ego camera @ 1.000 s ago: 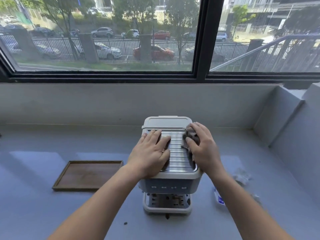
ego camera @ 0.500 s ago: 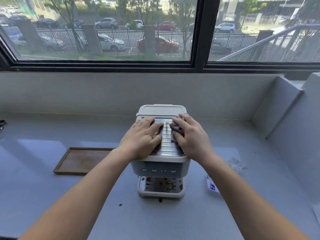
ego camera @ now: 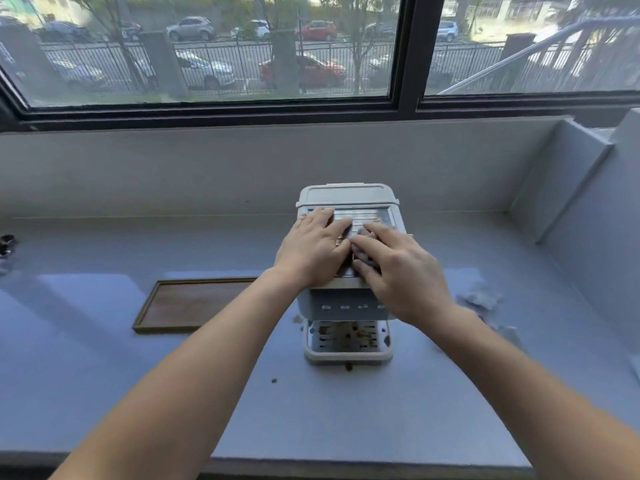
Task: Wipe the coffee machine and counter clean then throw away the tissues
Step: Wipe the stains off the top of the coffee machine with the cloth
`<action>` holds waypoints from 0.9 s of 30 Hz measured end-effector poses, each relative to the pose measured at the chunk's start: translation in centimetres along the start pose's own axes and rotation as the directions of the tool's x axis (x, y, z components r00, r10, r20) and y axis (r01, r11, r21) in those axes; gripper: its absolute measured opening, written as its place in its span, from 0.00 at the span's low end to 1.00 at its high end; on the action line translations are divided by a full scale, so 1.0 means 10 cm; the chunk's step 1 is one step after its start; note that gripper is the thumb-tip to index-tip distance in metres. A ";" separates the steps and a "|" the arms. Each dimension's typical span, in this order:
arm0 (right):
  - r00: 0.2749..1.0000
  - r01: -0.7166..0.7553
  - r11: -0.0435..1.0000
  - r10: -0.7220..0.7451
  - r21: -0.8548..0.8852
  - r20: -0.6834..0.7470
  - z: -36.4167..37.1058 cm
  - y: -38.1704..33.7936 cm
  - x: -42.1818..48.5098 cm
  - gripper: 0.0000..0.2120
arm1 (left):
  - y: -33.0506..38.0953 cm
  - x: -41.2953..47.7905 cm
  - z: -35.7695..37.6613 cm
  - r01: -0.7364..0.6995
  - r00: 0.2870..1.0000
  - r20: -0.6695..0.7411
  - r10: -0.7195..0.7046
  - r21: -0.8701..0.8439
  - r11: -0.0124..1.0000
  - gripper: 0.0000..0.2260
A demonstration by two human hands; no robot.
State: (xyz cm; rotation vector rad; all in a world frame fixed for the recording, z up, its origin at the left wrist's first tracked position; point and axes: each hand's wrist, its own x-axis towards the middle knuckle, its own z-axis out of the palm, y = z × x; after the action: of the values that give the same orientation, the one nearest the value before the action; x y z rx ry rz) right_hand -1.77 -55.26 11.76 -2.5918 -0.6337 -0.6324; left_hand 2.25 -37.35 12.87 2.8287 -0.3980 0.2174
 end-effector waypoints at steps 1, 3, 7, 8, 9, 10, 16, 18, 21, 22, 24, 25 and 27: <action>0.999 0.041 0.999 -0.042 -0.014 -0.031 0.01 -0.03 -0.06 0.17 | 0.00 0.00 -0.01 -0.006 1.000 -0.017 0.006 -0.023 1.000 0.19; 0.999 0.015 1.000 -0.015 0.006 -0.048 -0.01 0.00 -0.01 0.16 | -0.01 0.00 -0.02 -0.013 0.998 -0.060 0.009 -0.072 0.997 0.17; 0.985 -0.152 0.988 0.153 0.020 -0.081 0.04 0.07 0.16 0.15 | -0.04 -0.02 -0.01 -0.005 0.991 -0.130 -0.020 -0.188 0.982 0.16; 0.983 -0.159 0.987 0.157 -0.006 -0.099 0.07 0.05 0.16 0.15 | -0.05 -0.03 0.00 -0.003 0.988 -0.153 -0.030 -0.210 0.978 0.15; 0.981 -0.160 0.987 0.157 -0.021 -0.111 0.09 0.03 0.15 0.14 | -0.06 -0.04 0.01 -0.002 0.984 -0.173 -0.039 -0.231 0.973 0.14; 0.980 -0.165 0.986 0.161 -0.023 -0.112 0.10 0.02 0.14 0.14 | -0.07 -0.05 0.01 -0.002 0.981 -0.187 -0.047 -0.255 0.967 0.13; 0.975 -0.187 0.982 0.186 0.006 -0.120 0.07 0.03 0.13 0.16 | -0.18 -0.46 0.07 -0.076 0.978 -0.209 -0.013 -0.408 0.910 0.18; 0.976 -0.172 0.985 0.171 0.008 -0.137 0.08 0.04 0.13 0.16 | -0.23 -0.64 0.11 -0.116 0.977 -0.205 0.055 -0.299 0.947 0.22; 0.971 -0.169 0.986 0.168 0.010 -0.168 0.09 0.05 0.13 0.15 | -0.25 -0.75 0.15 -0.135 0.969 -0.231 0.088 -0.194 0.972 0.23; 0.969 -0.167 0.986 0.167 0.018 -0.184 0.10 0.05 0.12 0.15 | -0.25 -0.75 0.15 -0.131 0.967 -0.240 0.084 -0.184 0.974 0.23; 0.958 -0.150 0.987 0.158 0.050 -0.241 0.12 0.05 0.09 0.15 | -0.24 -0.74 0.18 -0.124 0.964 -0.256 0.074 -0.185 0.975 0.23; 0.950 -0.132 0.989 0.144 0.059 -0.278 0.12 0.05 0.05 0.14 | -0.24 -0.73 0.20 -0.122 0.961 -0.267 0.067 -0.194 0.973 0.22; 0.938 -0.073 0.996 0.083 0.042 -0.338 0.12 0.04 -0.06 0.13 | -0.24 -0.73 0.24 -0.114 0.954 -0.297 0.045 -0.221 0.969 0.22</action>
State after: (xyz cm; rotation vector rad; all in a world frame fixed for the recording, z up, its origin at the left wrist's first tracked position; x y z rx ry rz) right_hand -1.65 -55.16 10.35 -2.3851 -0.4210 -1.0062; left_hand -3.69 -34.01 8.64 2.4991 -0.4403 0.5563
